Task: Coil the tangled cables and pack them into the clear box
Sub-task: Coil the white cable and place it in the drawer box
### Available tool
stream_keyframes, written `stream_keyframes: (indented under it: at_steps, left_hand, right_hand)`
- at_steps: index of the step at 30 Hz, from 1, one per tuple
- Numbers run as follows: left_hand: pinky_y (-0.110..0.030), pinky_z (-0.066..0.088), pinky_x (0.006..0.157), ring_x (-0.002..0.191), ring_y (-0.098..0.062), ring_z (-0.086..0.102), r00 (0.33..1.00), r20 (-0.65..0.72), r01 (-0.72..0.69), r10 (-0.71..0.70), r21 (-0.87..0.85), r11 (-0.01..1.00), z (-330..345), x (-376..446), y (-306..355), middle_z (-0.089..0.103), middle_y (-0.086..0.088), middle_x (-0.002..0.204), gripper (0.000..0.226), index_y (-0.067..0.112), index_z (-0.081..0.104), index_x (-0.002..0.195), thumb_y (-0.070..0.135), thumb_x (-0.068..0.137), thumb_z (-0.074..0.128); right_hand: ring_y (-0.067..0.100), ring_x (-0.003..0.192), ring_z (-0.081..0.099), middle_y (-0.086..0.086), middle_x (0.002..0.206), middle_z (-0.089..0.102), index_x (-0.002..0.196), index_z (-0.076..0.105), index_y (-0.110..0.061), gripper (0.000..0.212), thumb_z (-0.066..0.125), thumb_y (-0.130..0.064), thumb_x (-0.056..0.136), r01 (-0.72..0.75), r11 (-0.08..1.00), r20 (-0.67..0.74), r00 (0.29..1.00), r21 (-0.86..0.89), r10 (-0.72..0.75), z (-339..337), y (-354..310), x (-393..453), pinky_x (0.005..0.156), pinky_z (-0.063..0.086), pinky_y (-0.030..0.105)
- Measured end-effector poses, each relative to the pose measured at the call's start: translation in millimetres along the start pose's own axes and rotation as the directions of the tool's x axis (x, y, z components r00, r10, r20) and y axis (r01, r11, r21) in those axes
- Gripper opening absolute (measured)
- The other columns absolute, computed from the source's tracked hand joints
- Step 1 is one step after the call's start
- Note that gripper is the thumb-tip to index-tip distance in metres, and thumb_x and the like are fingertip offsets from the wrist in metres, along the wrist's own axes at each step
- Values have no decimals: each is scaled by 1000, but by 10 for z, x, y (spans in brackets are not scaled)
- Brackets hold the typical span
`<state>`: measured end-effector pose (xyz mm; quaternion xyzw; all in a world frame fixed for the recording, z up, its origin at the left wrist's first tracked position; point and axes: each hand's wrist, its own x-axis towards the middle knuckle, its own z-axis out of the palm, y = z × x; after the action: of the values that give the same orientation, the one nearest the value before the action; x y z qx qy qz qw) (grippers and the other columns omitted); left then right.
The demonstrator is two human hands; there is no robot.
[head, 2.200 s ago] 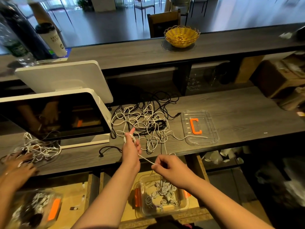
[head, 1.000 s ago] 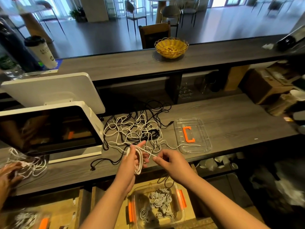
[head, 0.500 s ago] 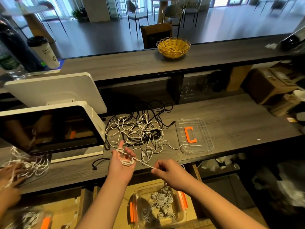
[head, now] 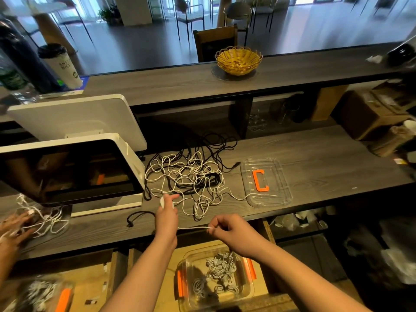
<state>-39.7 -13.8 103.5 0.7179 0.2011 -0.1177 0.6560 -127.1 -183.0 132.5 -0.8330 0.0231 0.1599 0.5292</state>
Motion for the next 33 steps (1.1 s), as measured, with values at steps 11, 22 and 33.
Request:
stream_keyframes:
  at_steps: [11,22,33]
  left_hand:
    - [-17,26,43,53,-4,41,734,579,160,-356,361,919,105,-398,39,54,-1,77,76,32,53,131,83,86,20]
    - [-17,24,47,53,-4,30,547,752,-16,-367,448,894,74,-404,118,40,9,64,44,25,51,110,63,88,53]
    - [-17,28,42,52,-8,41,618,733,400,-285,20,916,11,-354,-83,51,-2,71,50,15,58,132,50,103,36]
  right_hand:
    - [11,93,67,-1,96,72,106,69,-22,15,55,-22,100,160,987,-62,985,24,-158,-32,-185,-27,89,54,39]
    - [14,64,54,8,70,63,79,63,-16,17,68,-27,91,55,992,-321,947,116,-15,-95,92,10,67,50,46]
    - [4,49,46,-3,64,54,85,62,-18,13,61,-21,97,-34,967,-281,954,252,107,-77,125,-40,50,37,21]
